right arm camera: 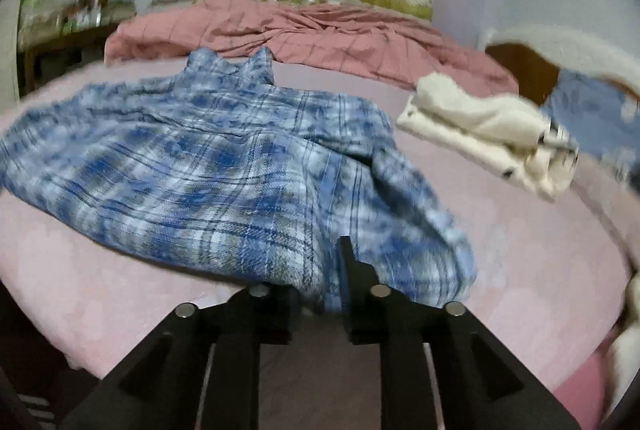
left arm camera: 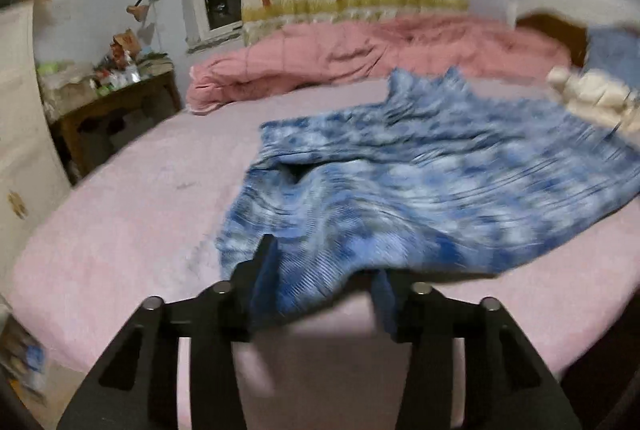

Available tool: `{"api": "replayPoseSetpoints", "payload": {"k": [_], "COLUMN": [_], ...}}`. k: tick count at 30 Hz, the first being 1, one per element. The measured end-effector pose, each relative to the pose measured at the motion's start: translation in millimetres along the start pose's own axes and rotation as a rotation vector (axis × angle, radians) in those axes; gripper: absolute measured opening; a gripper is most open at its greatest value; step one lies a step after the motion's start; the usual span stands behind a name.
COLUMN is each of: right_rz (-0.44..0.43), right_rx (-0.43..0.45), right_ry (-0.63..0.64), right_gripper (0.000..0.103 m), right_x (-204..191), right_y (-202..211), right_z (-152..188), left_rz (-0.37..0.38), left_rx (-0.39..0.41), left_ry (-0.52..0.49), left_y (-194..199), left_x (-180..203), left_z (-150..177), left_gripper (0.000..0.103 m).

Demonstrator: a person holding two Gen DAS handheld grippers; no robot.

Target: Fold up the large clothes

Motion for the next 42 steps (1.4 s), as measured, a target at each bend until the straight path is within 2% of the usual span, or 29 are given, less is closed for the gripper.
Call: {"api": "replayPoseSetpoints", "payload": {"k": [2, 3, 4, 9, 12, 15, 16, 18, 19, 21, 23, 24, 25, 26, 27, 28, 29, 30, 31, 35, 38, 42], "right_rz": [-0.082, -0.109, -0.118, -0.156, -0.136, -0.051, -0.043, -0.051, -0.04, 0.018, 0.07, 0.062, 0.039, 0.002, -0.004, 0.033, 0.092, 0.103, 0.077, 0.042, -0.018, -0.043], "right_rx": [0.023, 0.036, 0.046, 0.135, 0.204, 0.191, 0.176, 0.165, 0.155, 0.139, 0.086, 0.043, 0.004, -0.054, -0.086, -0.112, -0.092, -0.078, -0.047, 0.035, -0.009, -0.032], "right_ry": [-0.054, -0.061, -0.063, -0.04, 0.002, -0.066, -0.103, -0.179, -0.206, -0.199, -0.159, -0.134, -0.114, -0.086, -0.065, -0.026, 0.005, 0.017, 0.011, -0.08, -0.151, -0.188], "right_gripper": [0.035, 0.046, 0.052, 0.055, 0.069, 0.069, 0.069, 0.07, 0.071, 0.071, 0.063, 0.048, 0.04, 0.04, 0.036, 0.027, 0.02, 0.016, 0.011, 0.01, 0.011, 0.014], "right_x": [0.4, -1.7, -3.1, -17.4, -21.4, -4.0, 4.6, 23.9, 36.0, 53.5, 63.6, 65.4, 64.6, 61.6, 61.0, 61.6, 63.8, 64.4, 64.5, 81.8, 93.4, 97.5], "right_y": [6.6, 10.7, 13.8, 42.4, 54.1, 50.5, 47.0, 42.3, 37.2, 26.0, 5.1, -7.5, -18.5, -33.5, -41.4, -49.0, -47.4, -45.3, -38.5, -22.3, -35.3, -47.8], "right_z": [5.7, 7.9, 9.2, 8.2, -9.2, -22.5, -25.4, -30.9, -34.2, -39.6, -43.5, -44.2, -43.5, -40.8, -37.9, -36.4, -38.7, -40.5, -43.7, -46.9, -35.8, -30.1], "left_rz": [0.039, 0.036, 0.028, 0.043, 0.029, 0.009, 0.012, 0.055, 0.042, -0.057, -0.105, -0.111, -0.104, -0.095, -0.086, -0.071, -0.053, -0.049, -0.064, -0.103, -0.1, -0.18], "left_rx": [0.011, 0.024, 0.033, 0.111, 0.161, 0.132, 0.122, 0.114, 0.103, 0.075, 0.062, 0.063, 0.075, 0.079, 0.065, 0.052, 0.04, 0.021, 0.008, 0.048, 0.033, -0.016], "left_ry": [0.024, 0.031, 0.036, 0.054, 0.072, 0.147, 0.203, 0.266, 0.265, 0.251, 0.232, 0.21, 0.185, 0.168, 0.16, 0.155, 0.151, 0.146, 0.147, 0.225, 0.245, 0.18], "left_y": [6.1, 10.0, 14.2, 47.0, 56.0, 40.1, 32.2, 19.0, 12.1, -4.9, -18.8, -25.7, -28.3, -30.7, -34.8, -38.2, -41.5, -46.0, -49.5, -38.6, -40.1, -51.2], "left_x": [2.4, 3.3, 4.1, 12.1, 12.2, -2.6, -12.1, -24.6, -29.6, -42.8, -50.9, -51.9, -49.9, -47.5, -45.7, -43.8, -41.3, -39.9, -40.8, -56.5, -63.6, -58.4], "left_z": [3.6, 5.3, 7.2, 2.8, -16.4, -29.5, -31.8, -32.6, -31.8, -32.2, -33.0, -34.3, -35.8, -36.1, -35.2, -34.0, -32.0, -29.4, -27.1, -25.0, -22.7, -16.5], "left_gripper": [0.049, 0.05, 0.053, 0.065, 0.077, 0.09, 0.095, 0.096, 0.096, 0.097, 0.096, 0.096, 0.086, 0.074, 0.07, 0.055, 0.038, 0.027, 0.001, 0.001, 0.001, 0.002]}}
Point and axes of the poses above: each gripper's, at about its wrist camera, not at the fingertips, and y roughly against the way its jaws point, x to its right, z to its underside, the point moved 9 cm from there along -y, roughly the way its jaws point, and after that the axes turned 9 degrees about -x, right-handed, at the moved point
